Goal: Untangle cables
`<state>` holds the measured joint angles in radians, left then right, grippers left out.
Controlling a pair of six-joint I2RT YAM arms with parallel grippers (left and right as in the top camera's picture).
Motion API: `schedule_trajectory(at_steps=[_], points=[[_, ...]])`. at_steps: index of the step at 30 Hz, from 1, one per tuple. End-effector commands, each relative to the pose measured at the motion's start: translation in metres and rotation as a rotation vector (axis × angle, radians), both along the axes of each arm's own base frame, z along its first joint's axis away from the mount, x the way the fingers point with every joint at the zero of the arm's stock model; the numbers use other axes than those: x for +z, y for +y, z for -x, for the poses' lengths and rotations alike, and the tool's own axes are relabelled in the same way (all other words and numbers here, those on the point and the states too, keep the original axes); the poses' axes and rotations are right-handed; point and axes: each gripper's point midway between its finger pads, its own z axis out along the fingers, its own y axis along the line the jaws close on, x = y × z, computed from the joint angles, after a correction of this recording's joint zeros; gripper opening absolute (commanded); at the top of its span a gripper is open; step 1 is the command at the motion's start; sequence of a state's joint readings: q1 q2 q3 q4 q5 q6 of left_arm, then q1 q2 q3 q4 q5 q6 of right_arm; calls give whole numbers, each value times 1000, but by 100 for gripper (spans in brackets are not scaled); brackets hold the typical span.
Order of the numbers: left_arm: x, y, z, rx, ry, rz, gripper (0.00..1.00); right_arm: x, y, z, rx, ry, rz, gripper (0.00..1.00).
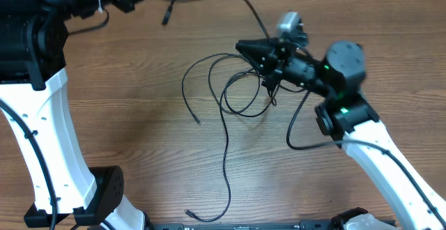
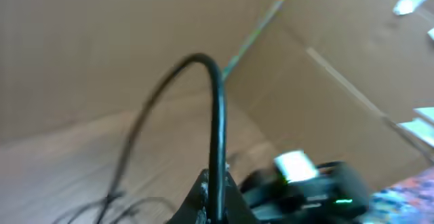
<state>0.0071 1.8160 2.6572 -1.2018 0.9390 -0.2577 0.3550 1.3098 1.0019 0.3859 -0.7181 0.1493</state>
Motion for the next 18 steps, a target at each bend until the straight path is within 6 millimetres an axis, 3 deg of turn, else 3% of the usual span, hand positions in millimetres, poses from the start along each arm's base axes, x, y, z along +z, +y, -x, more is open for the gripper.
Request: schedule_trajectory(at_steps=[1,3,7,8,11,18], points=[[-12,6,2,24,-32,-94,4,43,-7,24,25,-58,-88,4],[-19,6,5,14,-18,-113,4,53,-9,31,27,-89,-103,4],[-33,10,7,26,14,-162,4,54,-9,35,49,-45,-121,4],[-49,22,3,100,67,-223,4,54,-7,39,72,-48,-118,4],[-69,32,4,153,154,-272,4,56,-7,40,77,-40,-131,4],[-124,10,14,46,305,-379,4,70,-9,45,98,-43,-187,4]])
